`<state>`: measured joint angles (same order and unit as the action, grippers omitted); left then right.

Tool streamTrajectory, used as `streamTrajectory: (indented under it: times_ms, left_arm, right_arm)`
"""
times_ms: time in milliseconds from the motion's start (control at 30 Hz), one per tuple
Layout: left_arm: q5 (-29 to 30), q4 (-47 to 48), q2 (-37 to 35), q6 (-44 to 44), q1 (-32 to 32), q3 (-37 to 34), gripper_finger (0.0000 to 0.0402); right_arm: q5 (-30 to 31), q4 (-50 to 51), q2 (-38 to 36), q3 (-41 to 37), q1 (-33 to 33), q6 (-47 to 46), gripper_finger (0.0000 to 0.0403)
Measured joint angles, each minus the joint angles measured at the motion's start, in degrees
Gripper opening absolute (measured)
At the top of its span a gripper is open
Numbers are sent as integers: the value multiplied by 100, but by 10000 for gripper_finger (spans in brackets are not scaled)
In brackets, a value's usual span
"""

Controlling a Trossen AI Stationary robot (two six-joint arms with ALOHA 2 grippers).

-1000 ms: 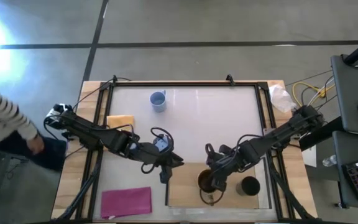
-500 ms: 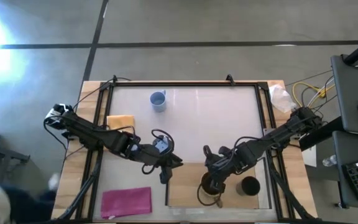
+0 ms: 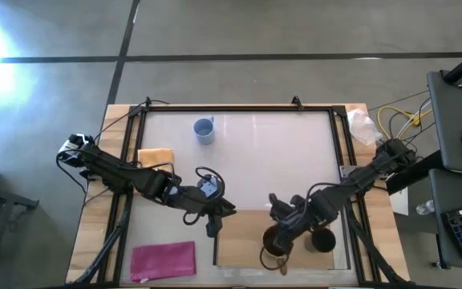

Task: Stack small to large cups/mugs on shelf
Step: Put the green and brown patterned mug on the shelf

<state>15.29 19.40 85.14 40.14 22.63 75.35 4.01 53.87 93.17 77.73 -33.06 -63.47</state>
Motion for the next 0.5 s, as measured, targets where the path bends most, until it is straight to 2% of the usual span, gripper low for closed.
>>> streamTrajectory:
  times_ms: [500]
  left_arm:
    - [-2, -9, 0, -26, 2, 0, 59]
  right_arm:
    - [934, 616, -20, 84, -561, -1070, 36]
